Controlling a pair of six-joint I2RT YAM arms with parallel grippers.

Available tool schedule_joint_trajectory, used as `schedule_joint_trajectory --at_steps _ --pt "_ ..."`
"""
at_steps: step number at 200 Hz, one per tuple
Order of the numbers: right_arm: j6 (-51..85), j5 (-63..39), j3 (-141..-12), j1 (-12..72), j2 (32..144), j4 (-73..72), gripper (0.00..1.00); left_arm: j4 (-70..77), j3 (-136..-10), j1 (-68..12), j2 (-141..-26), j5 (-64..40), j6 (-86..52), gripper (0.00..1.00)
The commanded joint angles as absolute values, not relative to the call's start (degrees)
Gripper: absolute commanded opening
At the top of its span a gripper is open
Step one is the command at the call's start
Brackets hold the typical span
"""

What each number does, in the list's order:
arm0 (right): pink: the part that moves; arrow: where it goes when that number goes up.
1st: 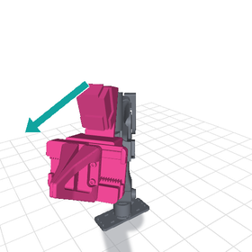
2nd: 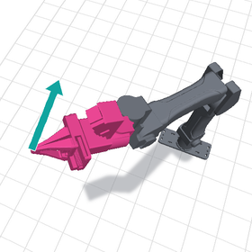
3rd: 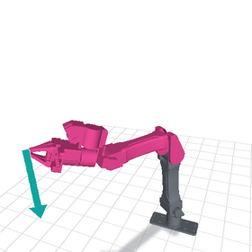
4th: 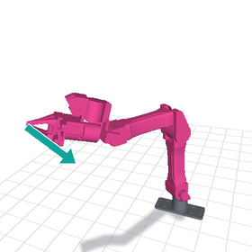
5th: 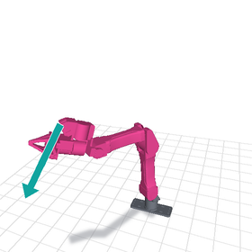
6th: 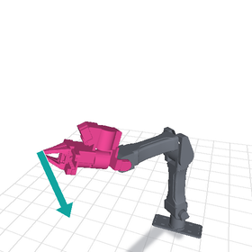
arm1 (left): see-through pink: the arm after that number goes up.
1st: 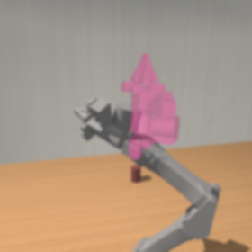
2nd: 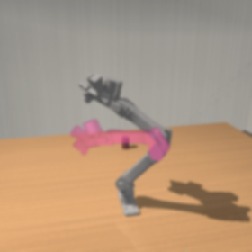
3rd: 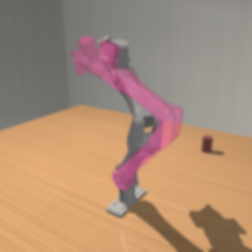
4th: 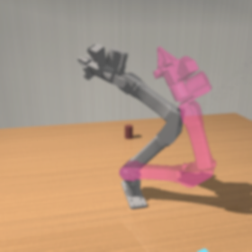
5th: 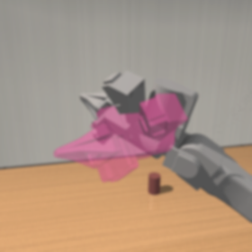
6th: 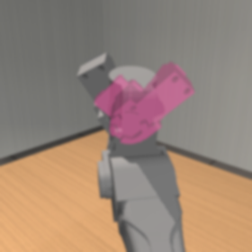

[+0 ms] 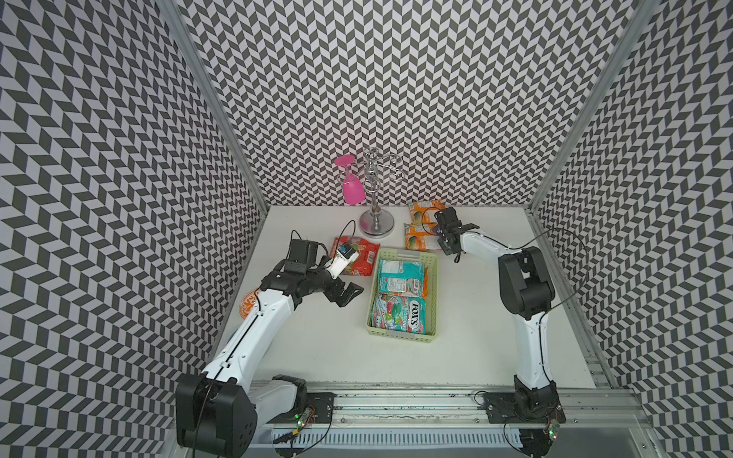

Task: Put the candies in the basket
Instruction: Pick up the candy at the center of the board.

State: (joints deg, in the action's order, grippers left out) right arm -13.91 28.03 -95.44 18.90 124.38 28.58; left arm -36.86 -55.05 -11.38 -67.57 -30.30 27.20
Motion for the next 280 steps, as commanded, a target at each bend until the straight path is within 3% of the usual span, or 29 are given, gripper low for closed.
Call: schedule_joint_trajectory --at_steps 1,91,159,218,280 --pt "-13.56 28.34 -94.65 18.72 118.43 27.56 0.0 -36.48 -56.76 -10.9 -67.49 -30.0 26.55 0.99" --pt "-15.03 28.65 -82.2 21.34 100.58 21.6 0.0 -36.11 -57.04 -10.42 -68.03 -30.32 26.02 0.99" --pt "-15.32 28.09 -76.35 29.76 89.52 24.39 0.0 -36.54 -58.07 -10.11 -68.65 -29.89 25.99 0.99" --pt "-16.96 24.5 -73.67 38.39 83.55 24.52 0.0 -36.83 -58.45 -9.63 -68.74 -30.21 25.76 0.99" --pt "-13.64 19.78 -73.34 45.25 84.24 27.01 0.0 -36.26 -57.99 -9.23 -68.89 -31.34 25.75 0.99"
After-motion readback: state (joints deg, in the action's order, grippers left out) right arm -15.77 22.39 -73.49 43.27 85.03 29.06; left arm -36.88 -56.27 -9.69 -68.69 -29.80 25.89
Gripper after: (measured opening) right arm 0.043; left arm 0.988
